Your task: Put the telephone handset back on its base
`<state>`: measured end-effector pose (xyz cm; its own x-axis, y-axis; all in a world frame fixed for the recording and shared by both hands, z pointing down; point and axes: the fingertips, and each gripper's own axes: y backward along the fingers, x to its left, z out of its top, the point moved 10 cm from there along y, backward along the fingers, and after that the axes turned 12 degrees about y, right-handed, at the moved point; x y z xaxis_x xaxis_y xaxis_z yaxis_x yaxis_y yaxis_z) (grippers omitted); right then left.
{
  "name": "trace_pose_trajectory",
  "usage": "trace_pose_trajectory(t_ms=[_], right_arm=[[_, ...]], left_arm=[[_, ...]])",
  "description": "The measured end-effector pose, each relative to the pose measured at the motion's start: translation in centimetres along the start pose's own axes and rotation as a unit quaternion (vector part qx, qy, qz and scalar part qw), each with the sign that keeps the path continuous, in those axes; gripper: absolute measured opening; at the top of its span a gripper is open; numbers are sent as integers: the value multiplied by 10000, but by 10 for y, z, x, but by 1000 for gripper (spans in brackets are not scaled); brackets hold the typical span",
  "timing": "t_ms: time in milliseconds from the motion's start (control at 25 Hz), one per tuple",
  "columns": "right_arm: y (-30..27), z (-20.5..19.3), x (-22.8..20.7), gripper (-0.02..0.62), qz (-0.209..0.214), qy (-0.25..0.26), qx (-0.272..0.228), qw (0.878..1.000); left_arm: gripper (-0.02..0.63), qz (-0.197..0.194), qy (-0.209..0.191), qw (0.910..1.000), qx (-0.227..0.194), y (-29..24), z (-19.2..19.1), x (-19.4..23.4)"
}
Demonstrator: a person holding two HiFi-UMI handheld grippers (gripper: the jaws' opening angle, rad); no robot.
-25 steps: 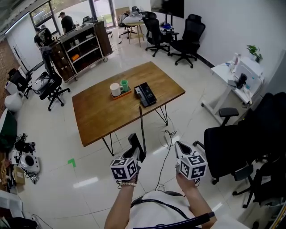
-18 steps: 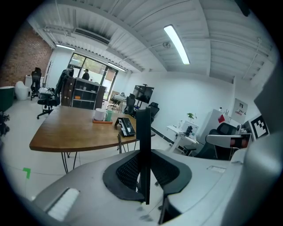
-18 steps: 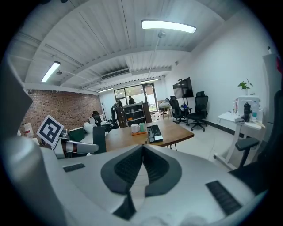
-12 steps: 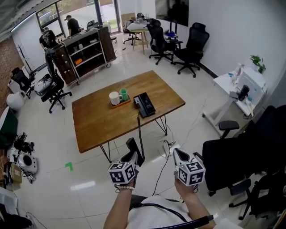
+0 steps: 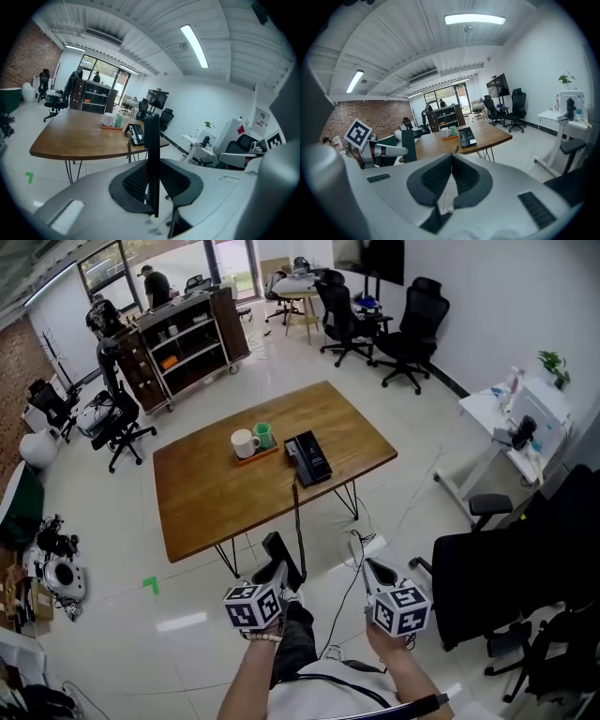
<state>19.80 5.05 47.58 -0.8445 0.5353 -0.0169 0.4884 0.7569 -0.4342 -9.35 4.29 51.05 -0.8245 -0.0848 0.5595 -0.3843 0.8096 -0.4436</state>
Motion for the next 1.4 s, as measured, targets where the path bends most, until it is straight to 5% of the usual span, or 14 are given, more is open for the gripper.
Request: trace_pose_trajectory(t_ms=[1000,1400], right_arm=[[-142,79,-52,5,-307,-34,141,9994],[-204,103,-55,5,-324,-26,249,9992]], left_arm=[[71,-826,757,9920,579,-153,99,55],[70,-1767,934,9762,836,-205,137,77]])
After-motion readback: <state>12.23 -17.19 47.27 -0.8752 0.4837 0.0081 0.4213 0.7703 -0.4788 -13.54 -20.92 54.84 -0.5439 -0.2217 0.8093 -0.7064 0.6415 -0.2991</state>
